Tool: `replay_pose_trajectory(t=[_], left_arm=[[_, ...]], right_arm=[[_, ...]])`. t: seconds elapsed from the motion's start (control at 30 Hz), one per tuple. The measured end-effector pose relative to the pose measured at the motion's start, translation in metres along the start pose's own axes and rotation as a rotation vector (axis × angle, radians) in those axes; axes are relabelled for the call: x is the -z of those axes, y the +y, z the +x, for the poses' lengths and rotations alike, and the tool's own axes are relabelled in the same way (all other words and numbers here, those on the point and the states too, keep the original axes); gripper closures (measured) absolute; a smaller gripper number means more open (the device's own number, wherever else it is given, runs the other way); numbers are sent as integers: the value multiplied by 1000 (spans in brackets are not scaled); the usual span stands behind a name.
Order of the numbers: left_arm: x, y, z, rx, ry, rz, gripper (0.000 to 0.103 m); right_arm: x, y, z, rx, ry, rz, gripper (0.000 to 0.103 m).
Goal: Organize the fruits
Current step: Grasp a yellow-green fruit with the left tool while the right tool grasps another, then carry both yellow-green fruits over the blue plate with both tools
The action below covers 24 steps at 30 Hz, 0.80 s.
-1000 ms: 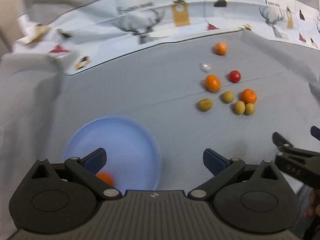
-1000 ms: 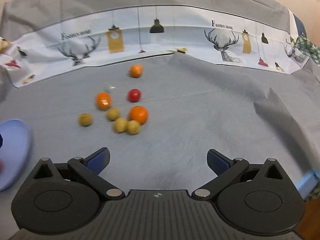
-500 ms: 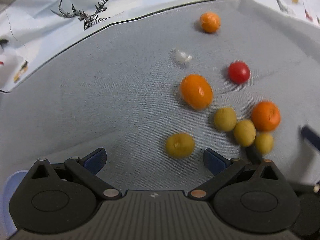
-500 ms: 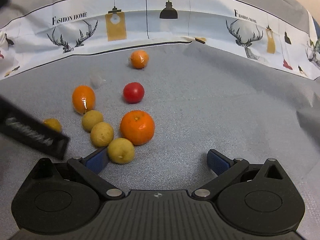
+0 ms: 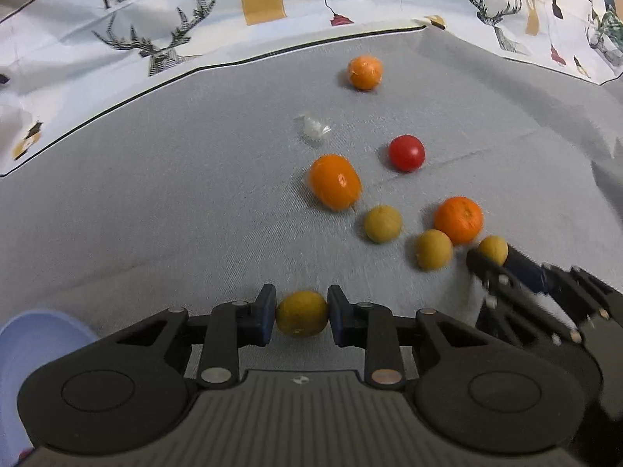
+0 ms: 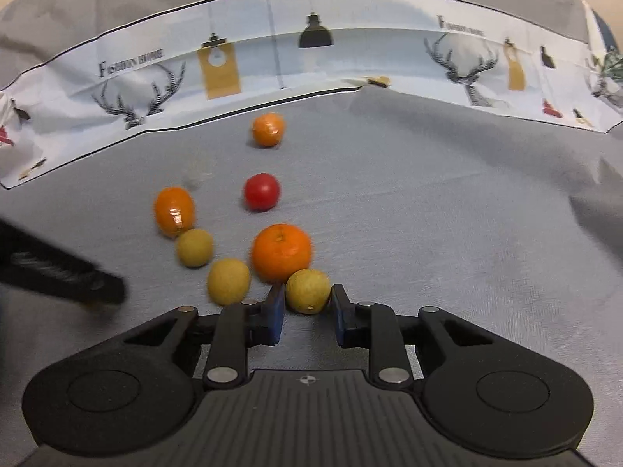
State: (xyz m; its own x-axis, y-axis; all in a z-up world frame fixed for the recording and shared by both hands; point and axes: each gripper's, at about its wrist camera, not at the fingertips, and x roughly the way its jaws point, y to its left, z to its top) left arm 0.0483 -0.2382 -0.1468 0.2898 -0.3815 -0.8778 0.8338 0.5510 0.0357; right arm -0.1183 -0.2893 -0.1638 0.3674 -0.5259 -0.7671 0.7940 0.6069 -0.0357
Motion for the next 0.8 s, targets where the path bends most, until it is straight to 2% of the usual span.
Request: replay_pose_trajectory(t=[0.17,0.27,0.33,0.4,0.53,0.8], left_arm=[[18,1,-49,6,7,-2,72],[30,6,-84,-2,7,-12,72],[40,11,-109,-6,-3,-20,72],[52,17,-135,-11,-15,-18,72],[84,31,-184,-40,-34,-13,72],[148,70,-258,-74,-62,-84,72]], right_arm=[[0,-13,-7,51,-2,24,77],[-4,-21,-31,42,-9,48,77],[-6,-26,-53,4,4,96,77],[-1,-27,-78,-70,45,143,77],[19,-8,-133,-174,104,151,77],[18,41,-227,-321,32,77,77]])
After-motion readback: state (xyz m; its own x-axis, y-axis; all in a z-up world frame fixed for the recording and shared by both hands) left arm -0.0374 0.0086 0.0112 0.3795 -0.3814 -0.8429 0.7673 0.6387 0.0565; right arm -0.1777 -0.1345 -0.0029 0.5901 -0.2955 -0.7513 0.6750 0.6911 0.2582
